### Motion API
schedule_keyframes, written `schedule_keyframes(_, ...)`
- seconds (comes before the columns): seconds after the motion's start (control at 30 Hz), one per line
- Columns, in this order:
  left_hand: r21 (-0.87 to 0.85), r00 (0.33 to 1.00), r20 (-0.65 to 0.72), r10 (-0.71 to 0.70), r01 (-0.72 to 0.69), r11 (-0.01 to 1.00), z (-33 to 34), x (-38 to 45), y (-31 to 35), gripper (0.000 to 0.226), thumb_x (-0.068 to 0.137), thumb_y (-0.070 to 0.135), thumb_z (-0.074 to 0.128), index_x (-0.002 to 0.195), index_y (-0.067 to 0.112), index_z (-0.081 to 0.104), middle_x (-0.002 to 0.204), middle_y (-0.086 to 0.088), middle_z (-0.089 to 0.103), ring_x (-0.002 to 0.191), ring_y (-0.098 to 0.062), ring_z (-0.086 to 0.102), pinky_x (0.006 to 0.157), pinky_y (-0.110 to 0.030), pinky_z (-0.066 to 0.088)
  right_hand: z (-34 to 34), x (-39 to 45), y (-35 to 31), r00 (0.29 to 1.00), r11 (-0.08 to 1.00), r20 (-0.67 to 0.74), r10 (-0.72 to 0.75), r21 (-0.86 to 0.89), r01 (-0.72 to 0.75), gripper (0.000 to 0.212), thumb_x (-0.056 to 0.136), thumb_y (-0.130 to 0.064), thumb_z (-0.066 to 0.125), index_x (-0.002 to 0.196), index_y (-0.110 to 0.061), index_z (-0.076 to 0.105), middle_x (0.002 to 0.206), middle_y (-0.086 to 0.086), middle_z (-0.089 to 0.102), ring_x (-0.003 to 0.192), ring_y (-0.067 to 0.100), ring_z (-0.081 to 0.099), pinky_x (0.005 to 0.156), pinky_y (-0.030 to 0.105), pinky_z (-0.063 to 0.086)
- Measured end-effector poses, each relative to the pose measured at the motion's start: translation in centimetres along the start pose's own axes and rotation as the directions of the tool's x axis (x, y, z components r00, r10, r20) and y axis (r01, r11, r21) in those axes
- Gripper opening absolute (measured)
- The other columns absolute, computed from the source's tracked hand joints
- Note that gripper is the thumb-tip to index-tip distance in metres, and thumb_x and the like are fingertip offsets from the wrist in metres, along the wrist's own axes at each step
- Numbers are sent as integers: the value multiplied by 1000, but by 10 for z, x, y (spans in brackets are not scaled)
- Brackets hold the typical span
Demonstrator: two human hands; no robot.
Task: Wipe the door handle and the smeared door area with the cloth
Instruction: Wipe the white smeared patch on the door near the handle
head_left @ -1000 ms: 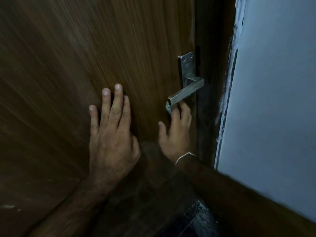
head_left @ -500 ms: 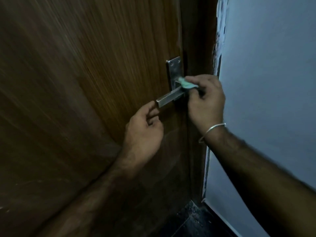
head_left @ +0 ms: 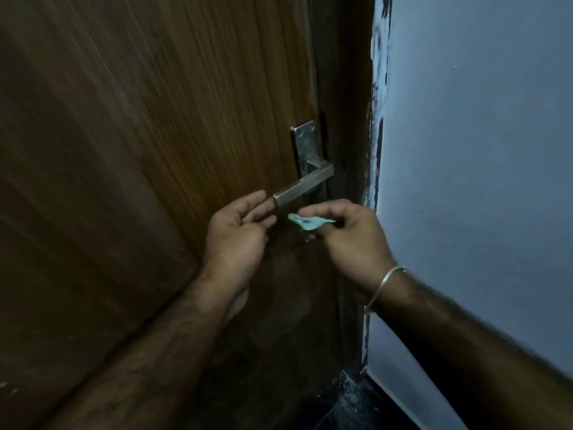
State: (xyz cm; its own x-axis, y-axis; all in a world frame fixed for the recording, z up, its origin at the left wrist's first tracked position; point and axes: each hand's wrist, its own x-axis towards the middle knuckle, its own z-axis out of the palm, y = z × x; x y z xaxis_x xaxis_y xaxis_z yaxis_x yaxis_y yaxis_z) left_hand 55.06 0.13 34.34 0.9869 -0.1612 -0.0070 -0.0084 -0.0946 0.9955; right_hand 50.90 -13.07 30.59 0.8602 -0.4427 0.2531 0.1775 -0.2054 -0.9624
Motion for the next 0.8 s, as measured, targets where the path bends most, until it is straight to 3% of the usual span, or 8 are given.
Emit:
schedule_keyframes(0.13, 31, 1000, -11, 22, -21, 999, 0, -5, 0, 33, 97, 8, 52, 125, 23, 63, 114, 9, 71, 103, -5, 66, 84, -24, 54, -10, 10, 21, 963, 995, -250, 102, 8, -103, 20, 87, -9, 62, 89, -25, 74, 103, -5, 69, 97, 11, 64, 91, 32, 55)
schedule_keyframes(0.2, 38, 1000, -12, 29, -29, 999, 1, -7, -2, 31, 98, 10, 52, 124, 22, 63, 111, 9, 71, 103, -5, 66, 86, -25, 55, -12, 16, 19, 954, 993, -295, -44, -119, 9, 17, 88, -13, 59, 94, -22, 73, 109, -4, 62, 103, 10, 59, 94, 22, 51)
schedule_keyframes(0.27, 39, 999, -9, 37, -37, 999, 4, -8, -3, 30, 98, 11, 52, 124, 22, 63, 111, 9, 71, 102, -5, 67, 88, -26, 55, -16, 25, 7, 920, 925, -249, -303, -309, 221, 20, 89, -12, 58, 104, -12, 70, 115, 1, 56, 106, 9, 54, 92, 10, 46)
schedule_keyframes(0.33, 45, 999, -25, 49, -48, 998, 6, -7, -4, 27, 97, 14, 55, 121, 23, 64, 108, 8, 72, 99, -5, 68, 87, -28, 56, -19, 40, -7, 857, 836, -211, -469, -418, 355, 23, 90, -9, 57, 109, -5, 69, 118, 5, 56, 108, 10, 54, 95, 13, 47)
schedule_keyframes(0.5, 68, 995, -80, 58, -53, 996, 12, -2, -3, 12, 93, 26, 61, 104, 25, 67, 94, 5, 74, 87, -10, 71, 81, -35, 60, -7, 74, -28, 937, 738, -6, -349, -618, 271, 21, 89, -8, 60, 107, -11, 69, 119, 1, 60, 107, 14, 58, 91, 17, 46)
schedule_keyframes(0.57, 68, 995, -77, 60, -54, 996, 13, 1, -2, 9, 92, 30, 63, 99, 25, 67, 90, 4, 74, 84, -10, 72, 79, -36, 61, -7, 83, -35, 962, 748, -27, -271, -635, 193, 19, 85, -10, 66, 103, -16, 70, 115, 1, 64, 103, 16, 62, 84, 19, 48)
schedule_keyframes(0.67, 57, 995, -83, 47, -42, 997, 13, 6, -1, 11, 94, 31, 60, 98, 23, 66, 90, 3, 74, 82, -10, 73, 77, -35, 61, -4, 89, -49, 894, 736, -145, -424, -631, 247, 20, 84, -7, 68, 101, -14, 70, 115, 1, 61, 102, 13, 59, 82, 15, 42)
schedule_keyframes(0.8, 15, 997, -79, -13, 14, 1000, 10, 9, -2, 16, 99, 30, 52, 101, 24, 67, 92, 3, 75, 83, -10, 73, 72, -29, 59, -6, 101, -57, 900, 657, -50, -432, -701, 277, 23, 80, -7, 72, 102, -13, 69, 115, 2, 61, 99, 13, 59, 80, 16, 44)
